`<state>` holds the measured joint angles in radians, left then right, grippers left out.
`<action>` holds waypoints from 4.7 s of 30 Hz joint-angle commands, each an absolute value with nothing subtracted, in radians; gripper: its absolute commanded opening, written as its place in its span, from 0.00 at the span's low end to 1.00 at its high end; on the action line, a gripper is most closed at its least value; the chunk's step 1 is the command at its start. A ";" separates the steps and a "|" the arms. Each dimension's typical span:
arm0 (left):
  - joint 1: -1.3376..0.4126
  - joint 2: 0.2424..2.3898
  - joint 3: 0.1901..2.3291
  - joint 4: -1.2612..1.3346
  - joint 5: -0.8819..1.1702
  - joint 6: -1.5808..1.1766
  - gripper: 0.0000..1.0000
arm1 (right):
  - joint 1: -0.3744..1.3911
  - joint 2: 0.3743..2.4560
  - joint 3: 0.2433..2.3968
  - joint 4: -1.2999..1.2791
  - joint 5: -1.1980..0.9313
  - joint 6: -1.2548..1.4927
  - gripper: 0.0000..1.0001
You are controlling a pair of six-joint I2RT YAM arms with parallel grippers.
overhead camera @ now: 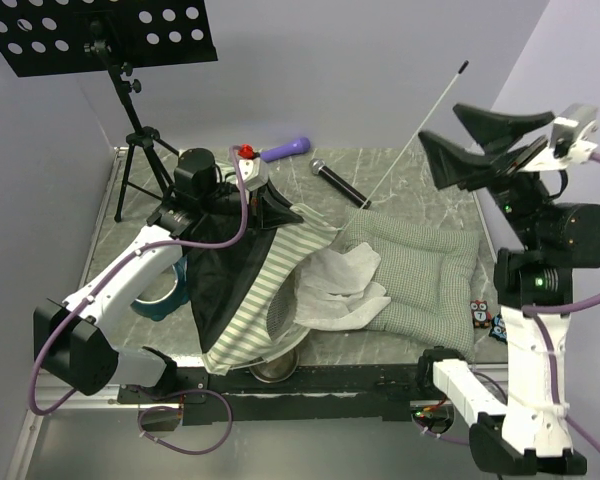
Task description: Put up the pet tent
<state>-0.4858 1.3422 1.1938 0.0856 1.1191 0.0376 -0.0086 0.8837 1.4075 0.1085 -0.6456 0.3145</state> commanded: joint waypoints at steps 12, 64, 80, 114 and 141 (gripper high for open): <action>-0.485 1.335 1.235 0.216 1.155 -0.061 0.01 | -0.020 1.013 1.565 0.592 -0.752 0.559 0.72; -0.505 1.332 1.224 0.276 1.174 -0.123 0.01 | 0.112 1.083 1.634 0.514 -0.684 0.586 0.00; -0.511 1.450 1.603 0.529 1.173 -0.397 0.01 | 0.399 1.052 1.460 -0.242 -0.571 -0.282 0.00; -0.449 1.440 1.623 0.623 1.097 -0.465 0.01 | 0.460 1.062 1.328 -0.646 -0.453 -0.571 0.00; -0.446 1.456 1.649 0.629 1.106 -0.486 0.01 | 0.469 1.089 1.307 -0.683 -0.449 -0.595 0.00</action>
<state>-0.4744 1.5143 1.5635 0.4286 1.1561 -0.4583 0.4805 1.0561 1.3617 -0.4053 -0.5312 -0.5697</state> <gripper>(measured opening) 0.067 0.022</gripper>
